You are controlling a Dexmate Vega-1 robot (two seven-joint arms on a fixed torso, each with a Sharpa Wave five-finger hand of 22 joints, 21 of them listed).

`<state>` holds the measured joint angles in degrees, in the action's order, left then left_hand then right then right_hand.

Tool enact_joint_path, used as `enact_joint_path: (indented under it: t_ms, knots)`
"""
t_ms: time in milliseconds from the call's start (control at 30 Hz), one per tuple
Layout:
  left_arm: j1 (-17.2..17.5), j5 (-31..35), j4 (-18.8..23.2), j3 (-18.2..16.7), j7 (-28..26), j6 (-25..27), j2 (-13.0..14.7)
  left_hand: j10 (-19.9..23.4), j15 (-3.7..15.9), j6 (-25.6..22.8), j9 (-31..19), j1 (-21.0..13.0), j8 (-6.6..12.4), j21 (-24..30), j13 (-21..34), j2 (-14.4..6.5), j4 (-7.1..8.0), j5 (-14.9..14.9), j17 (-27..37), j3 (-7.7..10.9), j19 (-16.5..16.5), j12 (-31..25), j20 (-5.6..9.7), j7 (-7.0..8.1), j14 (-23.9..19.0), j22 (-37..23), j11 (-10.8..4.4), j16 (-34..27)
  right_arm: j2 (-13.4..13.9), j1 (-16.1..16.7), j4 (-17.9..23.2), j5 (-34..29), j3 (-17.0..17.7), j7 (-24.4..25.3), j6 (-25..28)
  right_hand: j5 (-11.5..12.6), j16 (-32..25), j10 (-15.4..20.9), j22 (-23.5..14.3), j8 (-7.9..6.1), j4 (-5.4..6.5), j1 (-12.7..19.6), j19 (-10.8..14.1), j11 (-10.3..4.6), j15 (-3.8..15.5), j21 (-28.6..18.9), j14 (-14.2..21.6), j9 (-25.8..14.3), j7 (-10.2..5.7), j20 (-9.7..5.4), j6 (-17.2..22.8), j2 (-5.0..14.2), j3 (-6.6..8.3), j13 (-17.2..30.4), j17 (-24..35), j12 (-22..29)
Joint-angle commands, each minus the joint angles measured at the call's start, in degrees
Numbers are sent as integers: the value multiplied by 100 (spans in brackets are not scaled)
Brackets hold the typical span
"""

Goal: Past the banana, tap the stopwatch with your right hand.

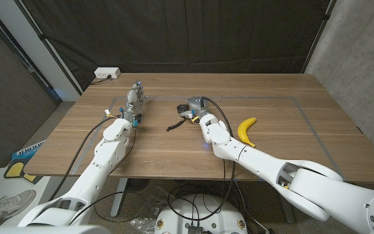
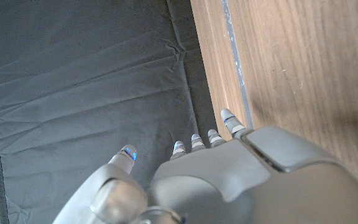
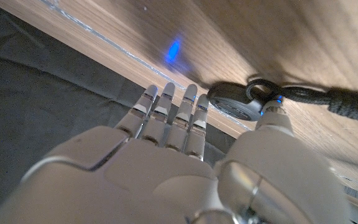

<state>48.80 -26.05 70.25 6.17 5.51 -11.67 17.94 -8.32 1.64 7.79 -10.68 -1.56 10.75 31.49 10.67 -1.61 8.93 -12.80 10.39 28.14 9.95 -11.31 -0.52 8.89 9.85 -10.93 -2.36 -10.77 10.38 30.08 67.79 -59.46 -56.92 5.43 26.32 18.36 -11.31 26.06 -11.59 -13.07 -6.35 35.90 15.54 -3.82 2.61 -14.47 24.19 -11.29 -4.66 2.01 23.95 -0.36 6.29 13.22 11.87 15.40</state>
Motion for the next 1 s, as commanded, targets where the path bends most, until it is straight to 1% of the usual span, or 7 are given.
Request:
enact_joint_path:
  t_ms: [33,300,533,600,700,833,1000]
  knots:
    - [-41,13,-29,11,34,35,0,-39,83,46,2,-37,-12,-22,17,7,-3,-47,16,-30,357,-14,15,14,232,-10,-8,13,81,9,95,80,52,-82,-67,-13,30,-673,-33,341,87,-246,-71,204,408,48,-292,28,466,125,-1265,-85,-208,-76,23,-292]
    - [-45,17,-10,14,55,30,3,-48,86,52,3,-37,-9,-28,17,4,-6,-52,15,-38,362,-13,14,12,236,-10,-2,13,162,87,290,203,178,-49,-154,-15,72,-735,-32,299,109,-287,-78,240,295,52,-468,33,537,138,-1429,-103,-260,-91,22,-301]
    - [-3,15,85,10,60,36,31,-52,82,54,3,-36,-7,-32,17,1,-9,-56,14,-44,361,-14,13,17,241,-10,-4,13,346,256,692,553,468,14,-467,-51,90,-876,-36,244,290,-606,-221,401,87,107,-754,38,533,220,-1441,-70,-395,-105,44,-326]
    - [9,5,111,9,71,44,39,-54,86,54,3,-37,-6,-33,17,0,-11,-58,14,-46,360,-13,14,20,237,-10,-5,11,394,320,793,683,572,100,-605,-123,60,-945,-48,224,530,-1015,-325,468,19,137,-871,33,511,270,-1452,17,-526,-108,64,-321]
    - [34,2,151,10,80,42,53,-50,84,54,3,-38,-4,-34,17,-1,-13,-60,14,-49,358,-16,15,21,237,-9,-9,10,456,405,919,890,721,199,-825,-219,31,-997,-60,210,789,-1441,-415,534,-46,155,-956,29,466,287,-1462,148,-645,-110,82,-307]
    - [82,-18,214,7,101,54,78,-60,85,62,4,-40,-4,-39,17,-4,-17,-64,13,-53,362,-14,14,21,248,-9,-9,14,501,497,1041,1042,853,309,-979,-327,17,-1037,-71,178,1047,-1835,-529,612,-132,178,-1046,27,373,316,-1394,351,-719,-113,96,-293]
    - [140,-44,275,-5,157,34,123,-60,83,57,4,-42,0,-39,17,-6,-20,-67,12,-56,355,-15,17,19,249,-9,-10,13,555,613,1186,1410,1093,309,-1233,-423,40,-1040,-73,162,1243,-2138,-696,693,-219,223,-1214,30,318,333,-1328,516,-768,-121,98,-275]
